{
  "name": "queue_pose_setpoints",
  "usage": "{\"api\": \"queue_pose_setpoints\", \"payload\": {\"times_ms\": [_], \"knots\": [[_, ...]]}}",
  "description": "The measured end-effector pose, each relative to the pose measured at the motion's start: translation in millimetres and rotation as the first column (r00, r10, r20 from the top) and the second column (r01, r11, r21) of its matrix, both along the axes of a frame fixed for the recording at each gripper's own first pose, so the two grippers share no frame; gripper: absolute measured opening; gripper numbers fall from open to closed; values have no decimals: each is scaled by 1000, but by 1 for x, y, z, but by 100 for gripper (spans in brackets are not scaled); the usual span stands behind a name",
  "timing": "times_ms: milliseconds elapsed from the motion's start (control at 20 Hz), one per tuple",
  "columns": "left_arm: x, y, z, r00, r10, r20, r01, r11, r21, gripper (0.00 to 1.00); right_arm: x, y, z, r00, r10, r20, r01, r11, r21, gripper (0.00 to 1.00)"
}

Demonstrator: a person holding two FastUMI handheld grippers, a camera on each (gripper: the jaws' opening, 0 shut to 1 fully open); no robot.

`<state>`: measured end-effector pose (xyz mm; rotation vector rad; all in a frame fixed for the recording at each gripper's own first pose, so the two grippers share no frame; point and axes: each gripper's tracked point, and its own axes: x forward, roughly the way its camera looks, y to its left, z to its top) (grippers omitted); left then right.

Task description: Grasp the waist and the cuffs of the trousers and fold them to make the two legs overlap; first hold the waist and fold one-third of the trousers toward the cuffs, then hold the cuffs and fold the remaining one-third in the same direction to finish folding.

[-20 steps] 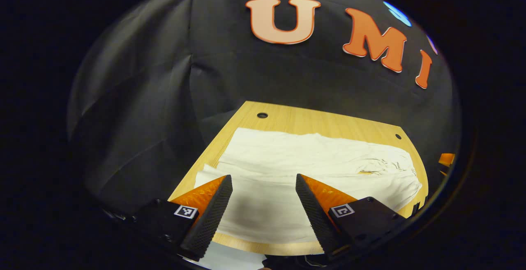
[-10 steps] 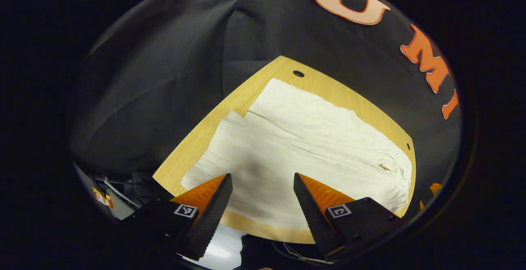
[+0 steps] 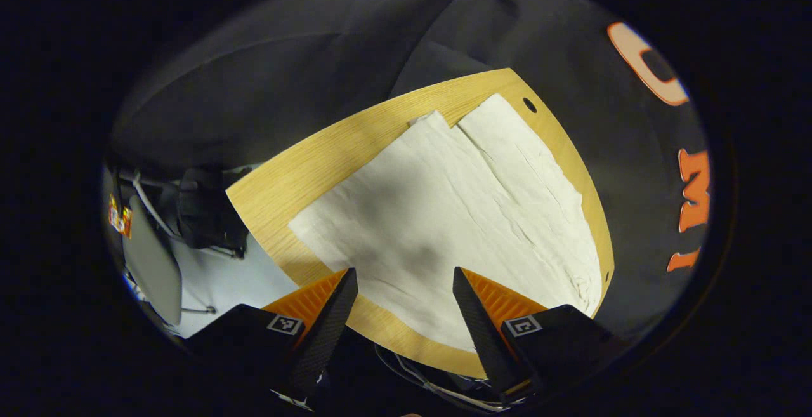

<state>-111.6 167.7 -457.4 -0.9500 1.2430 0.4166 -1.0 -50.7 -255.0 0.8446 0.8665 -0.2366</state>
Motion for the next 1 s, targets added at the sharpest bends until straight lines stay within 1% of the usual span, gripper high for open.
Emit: {"api": "queue_pose_setpoints", "payload": {"times_ms": [300, 400, 450, 500, 550, 600, 700, 750, 800, 850, 900, 950, 1000], "knots": [[-15, 20, -22, 994, 101, -41, -103, 994, -41, 100, 3, -14, -15, 1000, -2, -22, 3, 1000, 28, 97], [-19, 29, -28, 990, 136, -37, -138, 990, -38, 99, 3, -21, -20, 999, -13, -35, 15, 999, 34, 97], [-20, 34, -29, 987, 155, -30, -157, 987, -43, 95, 4, -25, -21, 999, -17, -38, 18, 999, 33, 97], [-17, 38, -29, 985, 174, -13, -174, 983, -57, 99, 4, -28, -23, 999, -17, -36, 18, 999, 29, 97], [-15, 40, -28, 981, 195, -3, -195, 978, -70, 96, 3, -32, -25, 999, -18, -41, 19, 1000, 25, 96], [-12, 42, -29, 978, 210, 12, -208, 974, -87, 96, 2, -35, -26, 999, -23, -45, 24, 999, 24, 96], [-10, 48, -29, 968, 248, 26, -244, 964, -102, 94, 4, -39, -28, 998, -37, -43, 39, 999, 36, 97], [-8, 50, -29, 963, 269, 27, -264, 959, -104, 87, 5, -42, -29, 998, -39, -40, 40, 998, 40, 97], [-6, 53, -29, 960, 279, 33, -274, 956, -106, 83, 3, -44, -32, 998, -40, -46, 42, 998, 39, 97], [-5, 52, -32, 960, 277, 46, -271, 957, -106, 75, 3, -46, -34, 998, -38, -50, 40, 998, 40, 97], [-2, 51, -34, 963, 262, 64, -255, 961, -102, 72, 3, -48, -36, 998, -40, -55, 43, 998, 41, 97], [3, 50, -36, 966, 241, 91, -232, 968, -98, 66, 3, -51, -39, 997, -43, -56, 45, 998, 44, 97], [8, 49, -38, 968, 221, 122, -210, 973, -97, 61, 3, -53, -41, 997, -45, -58, 48, 998, 46, 97]]}}
